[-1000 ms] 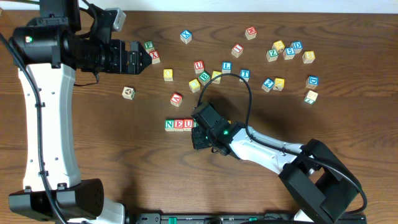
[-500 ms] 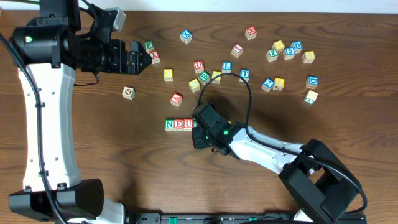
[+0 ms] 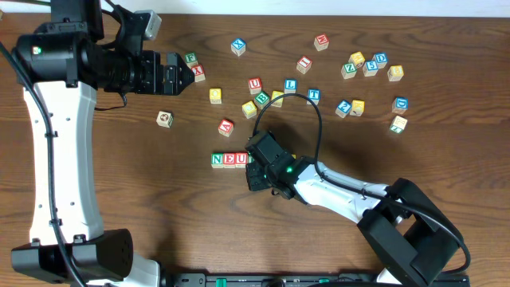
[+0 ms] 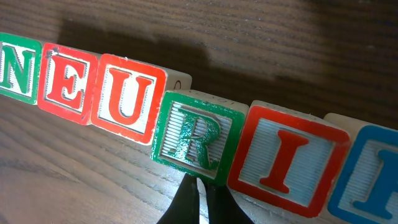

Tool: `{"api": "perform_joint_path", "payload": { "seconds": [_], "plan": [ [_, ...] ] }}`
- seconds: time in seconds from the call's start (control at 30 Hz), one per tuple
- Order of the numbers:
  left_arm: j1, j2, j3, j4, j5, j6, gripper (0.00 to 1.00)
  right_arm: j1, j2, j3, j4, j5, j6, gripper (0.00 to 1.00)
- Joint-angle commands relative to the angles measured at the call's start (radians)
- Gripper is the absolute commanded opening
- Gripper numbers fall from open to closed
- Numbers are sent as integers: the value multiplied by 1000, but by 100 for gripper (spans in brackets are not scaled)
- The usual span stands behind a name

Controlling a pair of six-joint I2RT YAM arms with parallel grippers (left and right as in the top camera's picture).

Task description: Spell out NEURIPS

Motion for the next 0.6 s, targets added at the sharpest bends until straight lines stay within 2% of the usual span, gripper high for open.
{"api": "perform_joint_path", "payload": {
  "seconds": [0.0, 0.57],
  "plan": [
    [3, -8, 16, -3, 9, 14, 98, 12, 10, -2, 6, 20, -17, 1],
    [3, -8, 16, -3, 9, 14, 98, 12, 10, -2, 17, 39, -24, 1]
  ]
}}
